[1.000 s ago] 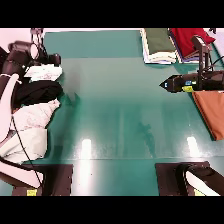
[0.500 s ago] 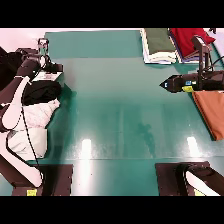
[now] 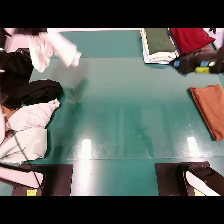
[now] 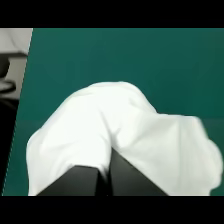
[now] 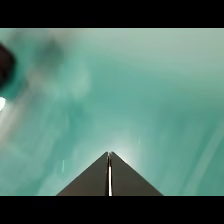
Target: Fold the shirts.
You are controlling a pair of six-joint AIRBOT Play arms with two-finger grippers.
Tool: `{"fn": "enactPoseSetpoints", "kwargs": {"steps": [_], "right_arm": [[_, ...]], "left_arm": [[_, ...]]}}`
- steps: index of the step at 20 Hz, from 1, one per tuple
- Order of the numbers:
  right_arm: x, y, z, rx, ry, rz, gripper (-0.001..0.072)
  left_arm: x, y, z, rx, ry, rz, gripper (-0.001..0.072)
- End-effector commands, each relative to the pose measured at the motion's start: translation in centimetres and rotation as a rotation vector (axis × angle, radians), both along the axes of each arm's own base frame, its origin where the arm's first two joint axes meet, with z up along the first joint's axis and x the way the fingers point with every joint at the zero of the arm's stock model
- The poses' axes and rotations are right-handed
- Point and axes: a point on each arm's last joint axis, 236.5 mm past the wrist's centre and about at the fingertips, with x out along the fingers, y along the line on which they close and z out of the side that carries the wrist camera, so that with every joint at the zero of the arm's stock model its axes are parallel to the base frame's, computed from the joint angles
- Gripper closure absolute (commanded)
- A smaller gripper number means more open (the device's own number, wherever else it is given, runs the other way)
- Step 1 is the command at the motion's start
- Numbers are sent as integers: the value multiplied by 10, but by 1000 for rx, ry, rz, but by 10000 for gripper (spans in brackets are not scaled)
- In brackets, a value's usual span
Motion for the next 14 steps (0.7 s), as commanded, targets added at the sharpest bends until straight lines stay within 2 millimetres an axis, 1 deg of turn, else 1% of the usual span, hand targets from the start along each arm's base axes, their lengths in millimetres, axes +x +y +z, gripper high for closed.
{"fn": "enactPoseSetpoints", "kwargs": {"steps": [1,2,3,4,5,6,7,9,10,11,12,13,14], "right_arm": [[-2,-2,74,18,-184,-15,693],[-4,-3,92,23,-229,-17,693],[-7,-4,107,27,-266,-20,693],[-10,-7,121,17,-303,-29,693],[-12,-12,131,-6,-332,-42,693],[-16,-15,141,-18,-355,-48,693],[-19,-18,151,-29,-382,-59,693],[-25,-21,167,-29,-418,-66,693],[-27,-23,171,-29,-425,-70,693],[-29,-25,172,-33,-425,-71,693],[-31,-24,171,-39,-416,-66,693],[-33,-24,168,-45,-404,-60,693],[-34,-23,165,-50,-393,-55,693]], "left_arm": [[-87,-76,86,10,-101,-249,683],[-108,-104,90,12,-88,-336,683],[-126,-136,87,16,-63,-425,683],[-142,-167,77,24,-30,-505,683],[-154,-198,64,42,-3,-582,683],[-168,-231,43,65,34,-664,683],[-182,-260,20,90,74,-736,683],[-216,-314,-39,140,161,-882,680],[-230,-332,-64,147,195,-934,508],[-239,-344,-84,132,226,-956,179],[-243,-347,-98,130,250,-964,99],[-238,-340,-104,138,269,-940,99],[-222,-323,-104,120,285,-868,99]]}}
